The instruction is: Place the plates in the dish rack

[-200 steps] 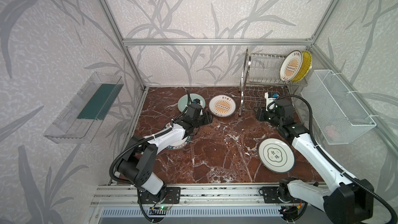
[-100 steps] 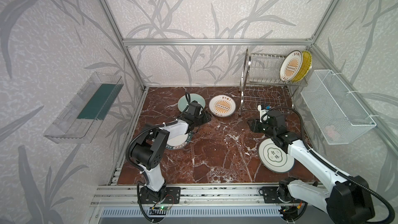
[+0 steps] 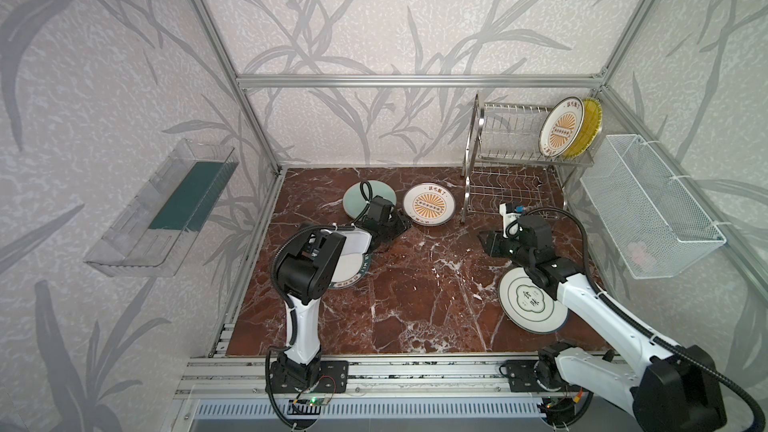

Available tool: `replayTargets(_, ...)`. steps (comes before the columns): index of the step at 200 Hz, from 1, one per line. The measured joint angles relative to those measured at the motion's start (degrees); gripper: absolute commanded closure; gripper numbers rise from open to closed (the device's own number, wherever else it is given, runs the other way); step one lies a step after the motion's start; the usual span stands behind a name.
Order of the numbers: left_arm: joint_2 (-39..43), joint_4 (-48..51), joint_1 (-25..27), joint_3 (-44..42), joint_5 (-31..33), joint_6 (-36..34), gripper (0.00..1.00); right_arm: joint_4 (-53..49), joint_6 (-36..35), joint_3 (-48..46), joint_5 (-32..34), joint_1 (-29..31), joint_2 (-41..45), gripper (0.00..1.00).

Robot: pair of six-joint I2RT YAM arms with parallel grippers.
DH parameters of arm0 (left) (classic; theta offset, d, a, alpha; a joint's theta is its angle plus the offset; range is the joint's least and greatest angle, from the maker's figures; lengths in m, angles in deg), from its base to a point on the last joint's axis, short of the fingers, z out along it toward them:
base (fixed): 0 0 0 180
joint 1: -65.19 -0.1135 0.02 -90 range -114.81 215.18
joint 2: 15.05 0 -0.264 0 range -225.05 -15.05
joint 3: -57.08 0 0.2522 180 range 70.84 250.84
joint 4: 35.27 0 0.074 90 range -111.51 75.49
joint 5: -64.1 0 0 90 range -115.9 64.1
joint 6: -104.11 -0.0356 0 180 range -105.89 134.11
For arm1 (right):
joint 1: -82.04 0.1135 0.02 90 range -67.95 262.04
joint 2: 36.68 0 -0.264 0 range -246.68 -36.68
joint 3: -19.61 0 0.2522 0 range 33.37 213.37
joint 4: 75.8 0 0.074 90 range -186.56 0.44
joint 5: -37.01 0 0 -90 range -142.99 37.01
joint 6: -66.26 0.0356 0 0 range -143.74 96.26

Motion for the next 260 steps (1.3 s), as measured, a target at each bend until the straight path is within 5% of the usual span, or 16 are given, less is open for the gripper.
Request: replayTargets(260, -12.22, -7.02, -0.13, 11.06, 0.33, 5.51, 0.65, 1.09, 0.0, -0.61, 0.66, -0.39, -1.51, 0.63)
